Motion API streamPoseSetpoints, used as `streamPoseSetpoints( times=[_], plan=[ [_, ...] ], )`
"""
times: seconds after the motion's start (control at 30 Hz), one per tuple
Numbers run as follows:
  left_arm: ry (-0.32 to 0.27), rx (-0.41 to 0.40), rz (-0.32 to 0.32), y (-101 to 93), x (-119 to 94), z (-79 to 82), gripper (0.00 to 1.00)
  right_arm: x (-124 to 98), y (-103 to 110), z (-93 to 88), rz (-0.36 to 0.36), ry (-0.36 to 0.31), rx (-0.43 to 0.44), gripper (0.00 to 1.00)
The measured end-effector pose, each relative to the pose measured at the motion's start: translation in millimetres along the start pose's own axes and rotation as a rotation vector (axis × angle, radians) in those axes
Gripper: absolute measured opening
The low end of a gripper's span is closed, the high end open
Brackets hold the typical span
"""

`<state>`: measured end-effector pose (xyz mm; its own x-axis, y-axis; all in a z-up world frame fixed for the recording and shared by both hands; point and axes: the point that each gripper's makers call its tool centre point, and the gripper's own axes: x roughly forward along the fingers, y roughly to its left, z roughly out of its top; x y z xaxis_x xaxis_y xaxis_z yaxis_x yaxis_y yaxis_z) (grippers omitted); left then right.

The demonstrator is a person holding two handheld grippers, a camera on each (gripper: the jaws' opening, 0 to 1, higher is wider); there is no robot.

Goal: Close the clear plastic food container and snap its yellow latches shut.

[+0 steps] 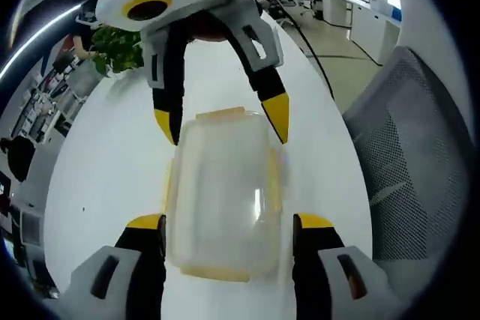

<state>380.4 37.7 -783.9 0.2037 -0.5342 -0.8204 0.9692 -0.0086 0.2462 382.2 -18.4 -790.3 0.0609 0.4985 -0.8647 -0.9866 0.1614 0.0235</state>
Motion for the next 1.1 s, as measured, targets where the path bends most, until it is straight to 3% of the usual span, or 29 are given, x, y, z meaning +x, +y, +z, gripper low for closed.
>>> streamPoseSetpoints(
  times=[0.3,1.1],
  plan=[
    [0.018,-0.027,-0.028,3.5,7.9,-9.9,0.82,3.3,-3.4,-13.1,-0.064,0.04,-0.073,0.75],
    [0.059,-0.043,-0.065,6.9,22.7,-24.9,0.8,13.6,-10.0,-16.7,-0.085,0.099,-0.123,0.75]
  ],
)
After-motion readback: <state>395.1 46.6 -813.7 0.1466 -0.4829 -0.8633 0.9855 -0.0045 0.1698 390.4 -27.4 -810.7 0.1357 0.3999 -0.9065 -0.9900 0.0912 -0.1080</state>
